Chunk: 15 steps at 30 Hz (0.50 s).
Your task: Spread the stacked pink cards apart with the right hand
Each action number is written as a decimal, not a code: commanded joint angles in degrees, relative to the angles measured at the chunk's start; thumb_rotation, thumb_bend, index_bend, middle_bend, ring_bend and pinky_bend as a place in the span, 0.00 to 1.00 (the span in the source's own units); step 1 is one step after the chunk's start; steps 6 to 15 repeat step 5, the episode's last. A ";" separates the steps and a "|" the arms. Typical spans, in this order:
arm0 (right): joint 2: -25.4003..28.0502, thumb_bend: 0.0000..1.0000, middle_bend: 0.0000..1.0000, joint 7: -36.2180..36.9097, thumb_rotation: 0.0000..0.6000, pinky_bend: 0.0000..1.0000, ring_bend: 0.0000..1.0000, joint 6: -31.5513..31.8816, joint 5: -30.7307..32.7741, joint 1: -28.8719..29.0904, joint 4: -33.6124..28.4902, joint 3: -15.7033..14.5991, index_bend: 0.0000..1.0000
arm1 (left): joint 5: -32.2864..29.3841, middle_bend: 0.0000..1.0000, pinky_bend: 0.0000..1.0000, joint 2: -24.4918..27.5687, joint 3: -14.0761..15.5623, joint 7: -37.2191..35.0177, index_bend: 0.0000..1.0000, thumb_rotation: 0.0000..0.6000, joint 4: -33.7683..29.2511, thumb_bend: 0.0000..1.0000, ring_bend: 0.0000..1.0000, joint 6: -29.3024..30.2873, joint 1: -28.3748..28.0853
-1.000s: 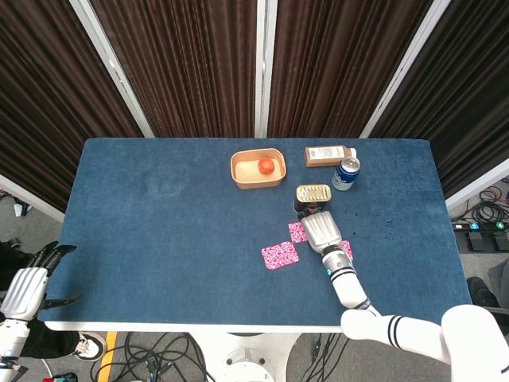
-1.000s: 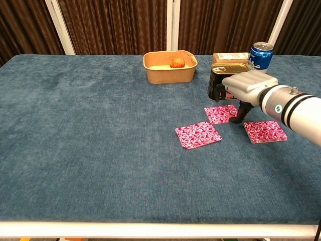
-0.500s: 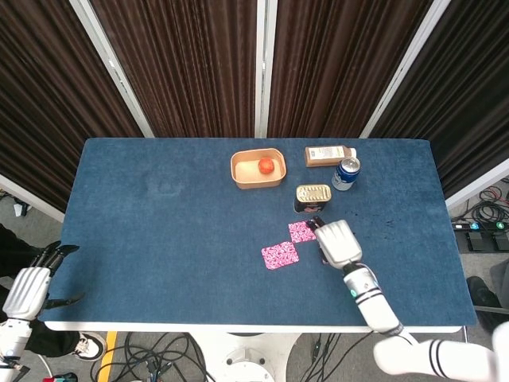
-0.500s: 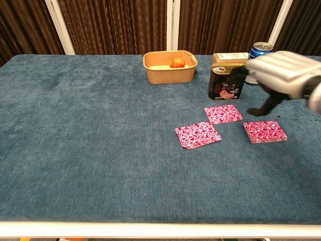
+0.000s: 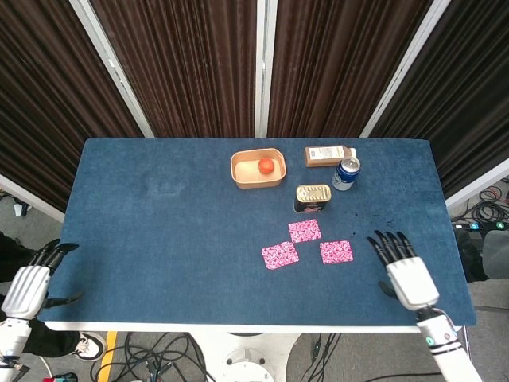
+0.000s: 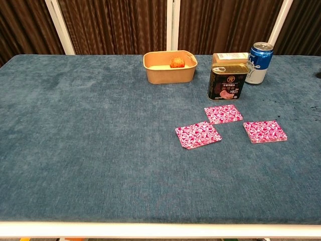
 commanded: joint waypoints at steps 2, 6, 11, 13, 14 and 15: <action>0.15 0.10 0.00 3.23 1.00 0.00 0.00 1.52 0.26 -3.30 3.67 0.41 0.00 | -0.02 0.16 0.16 -0.11 0.01 0.26 0.18 1.00 -0.01 0.00 0.07 -0.12 -0.03; -0.18 0.10 0.00 5.00 1.00 0.00 0.00 1.12 0.57 -4.10 5.45 1.41 0.00 | -0.03 0.16 0.16 -0.21 0.05 0.49 0.18 1.00 -0.07 0.00 0.07 -0.33 -0.11; -0.18 0.10 0.00 5.00 1.00 0.00 0.00 1.12 0.57 -4.10 5.45 1.41 0.00 | -0.03 0.16 0.16 -0.21 0.05 0.49 0.18 1.00 -0.07 0.00 0.07 -0.33 -0.11; -0.18 0.10 0.00 5.00 1.00 0.00 0.00 1.12 0.57 -4.10 5.45 1.41 0.00 | -0.03 0.16 0.16 -0.21 0.05 0.49 0.18 1.00 -0.07 0.00 0.07 -0.33 -0.11; -0.18 0.10 0.00 5.00 1.00 0.00 0.00 1.12 0.57 -4.10 5.45 1.41 0.00 | -0.03 0.16 0.16 -0.21 0.05 0.49 0.18 1.00 -0.07 0.00 0.07 -0.33 -0.11; -0.18 0.10 0.00 5.00 1.00 0.00 0.00 1.12 0.57 -4.10 5.45 1.41 0.00 | -0.03 0.16 0.16 -0.21 0.05 0.49 0.18 1.00 -0.07 0.00 0.07 -0.33 -0.11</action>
